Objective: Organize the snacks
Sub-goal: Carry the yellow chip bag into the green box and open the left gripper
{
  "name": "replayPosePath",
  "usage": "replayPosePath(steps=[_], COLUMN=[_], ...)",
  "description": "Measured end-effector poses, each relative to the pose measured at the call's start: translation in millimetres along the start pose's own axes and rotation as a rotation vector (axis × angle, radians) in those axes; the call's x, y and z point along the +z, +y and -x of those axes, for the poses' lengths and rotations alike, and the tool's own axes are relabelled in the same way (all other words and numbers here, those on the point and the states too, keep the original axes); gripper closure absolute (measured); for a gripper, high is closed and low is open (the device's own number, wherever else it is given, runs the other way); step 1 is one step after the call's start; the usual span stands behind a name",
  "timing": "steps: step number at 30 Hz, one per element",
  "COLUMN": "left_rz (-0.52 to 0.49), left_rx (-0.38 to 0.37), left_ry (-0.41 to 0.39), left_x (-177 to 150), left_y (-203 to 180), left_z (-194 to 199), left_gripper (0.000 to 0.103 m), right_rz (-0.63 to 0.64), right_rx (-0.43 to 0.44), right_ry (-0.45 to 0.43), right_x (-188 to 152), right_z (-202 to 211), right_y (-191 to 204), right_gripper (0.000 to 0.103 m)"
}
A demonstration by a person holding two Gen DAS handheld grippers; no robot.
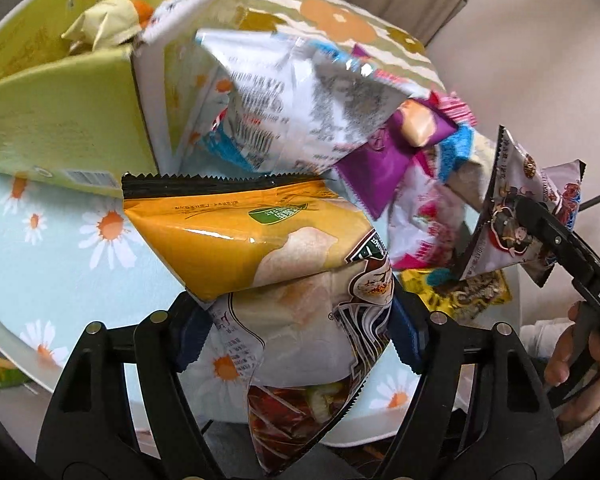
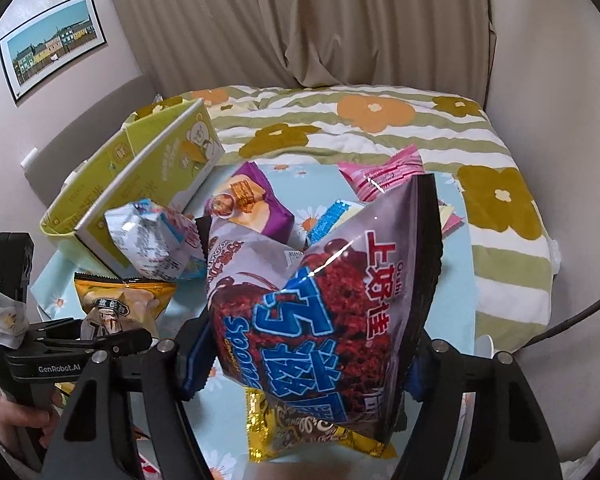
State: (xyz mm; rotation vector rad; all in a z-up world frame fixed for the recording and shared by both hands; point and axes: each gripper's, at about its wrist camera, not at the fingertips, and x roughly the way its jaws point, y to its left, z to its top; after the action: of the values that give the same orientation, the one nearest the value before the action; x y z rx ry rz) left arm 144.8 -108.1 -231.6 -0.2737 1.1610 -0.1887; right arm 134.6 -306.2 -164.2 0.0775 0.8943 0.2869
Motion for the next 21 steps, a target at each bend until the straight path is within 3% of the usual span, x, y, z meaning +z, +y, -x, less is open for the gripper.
replayPosePath(steps=[15,21], left_rz=[-0.024,-0.016], left_rx=[-0.038,-0.028], left_ry=[-0.184,-0.272], left_x=[16.7,36.6], left_y=[-9.6,10.4], left_z=[114.7,164.0], left_gripper=[0.030,0.030], right_rz=[0.014,0.027], right_rx=[0.035,0.078], right_ry=[-0.111,-0.157], right_x=[23.0,46.9], right_z=[69.8,86.6], right_y=[31.4,50.9], right_gripper=[0.033,0.033])
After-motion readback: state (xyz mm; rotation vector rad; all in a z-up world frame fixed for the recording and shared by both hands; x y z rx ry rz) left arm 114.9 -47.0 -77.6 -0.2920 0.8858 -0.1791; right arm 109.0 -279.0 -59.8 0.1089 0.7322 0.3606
